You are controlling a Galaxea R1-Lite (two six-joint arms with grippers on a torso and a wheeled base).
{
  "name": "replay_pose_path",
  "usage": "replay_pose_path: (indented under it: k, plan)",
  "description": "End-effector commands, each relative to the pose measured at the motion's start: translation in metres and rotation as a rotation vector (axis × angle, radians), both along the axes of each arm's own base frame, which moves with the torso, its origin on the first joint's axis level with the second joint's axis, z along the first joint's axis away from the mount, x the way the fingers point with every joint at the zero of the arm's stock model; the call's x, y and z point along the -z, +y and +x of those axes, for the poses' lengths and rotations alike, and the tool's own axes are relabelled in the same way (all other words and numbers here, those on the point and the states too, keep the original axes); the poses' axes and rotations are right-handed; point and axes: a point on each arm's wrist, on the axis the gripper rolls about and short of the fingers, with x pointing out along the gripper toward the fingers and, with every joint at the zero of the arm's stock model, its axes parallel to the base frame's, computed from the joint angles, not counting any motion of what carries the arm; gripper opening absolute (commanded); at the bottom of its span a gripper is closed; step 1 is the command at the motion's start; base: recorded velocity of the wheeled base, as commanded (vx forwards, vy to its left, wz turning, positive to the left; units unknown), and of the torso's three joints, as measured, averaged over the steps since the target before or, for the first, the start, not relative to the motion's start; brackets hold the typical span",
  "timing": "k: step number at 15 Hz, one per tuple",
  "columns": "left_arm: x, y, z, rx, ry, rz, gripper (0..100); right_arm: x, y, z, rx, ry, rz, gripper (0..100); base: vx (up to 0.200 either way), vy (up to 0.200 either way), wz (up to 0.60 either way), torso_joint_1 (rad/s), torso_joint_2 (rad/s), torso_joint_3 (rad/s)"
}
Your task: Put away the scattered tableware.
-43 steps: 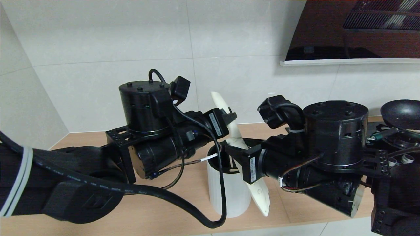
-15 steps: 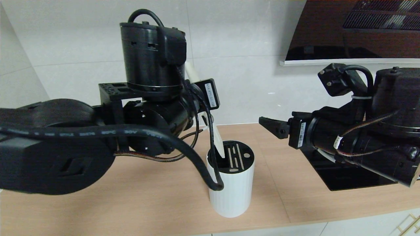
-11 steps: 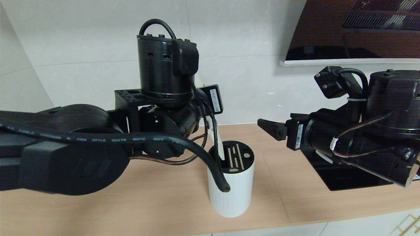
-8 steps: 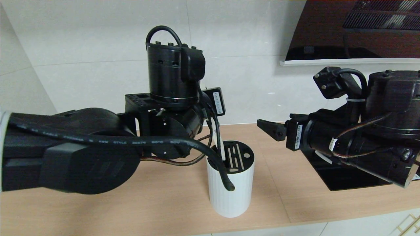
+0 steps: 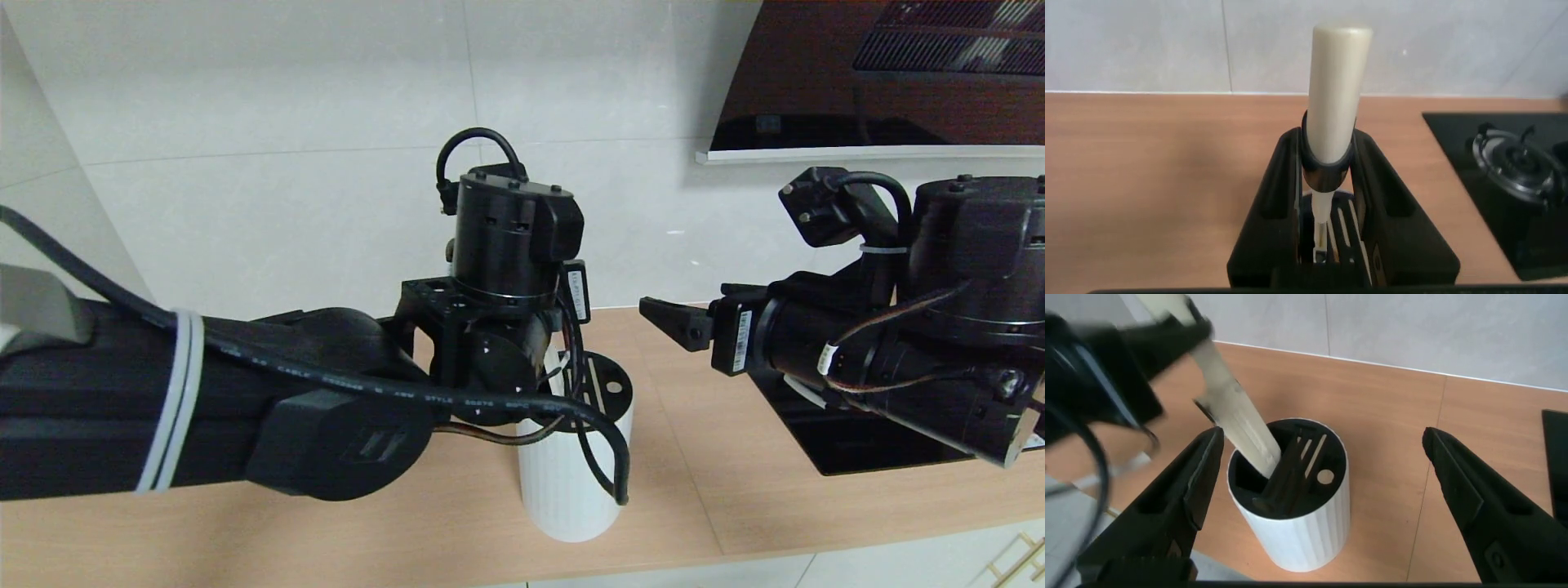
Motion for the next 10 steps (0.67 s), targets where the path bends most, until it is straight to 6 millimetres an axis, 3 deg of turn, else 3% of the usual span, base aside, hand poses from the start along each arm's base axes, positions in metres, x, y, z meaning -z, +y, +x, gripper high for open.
replay_pose_path:
  k: [1,6,10]
  plan:
    - [0.015,-0.007,0.004,0.001,0.022,0.023,0,0.001,0.0,0.0,-0.001,0.001,-0.001,100,0.0,0.0,0.0,0.0,0.0,0.0]
    - [0.026,-0.014,0.005,-0.004,0.035,0.039,0,0.001,0.001,0.001,-0.001,0.004,-0.003,100,0.0,0.0,0.0,0.0,0.0,0.0]
    - [-0.003,-0.003,-0.011,-0.002,-0.015,-0.014,0,0.001,0.001,0.0,-0.002,0.004,-0.003,100,0.0,0.0,0.0,0.0,0.0,0.0]
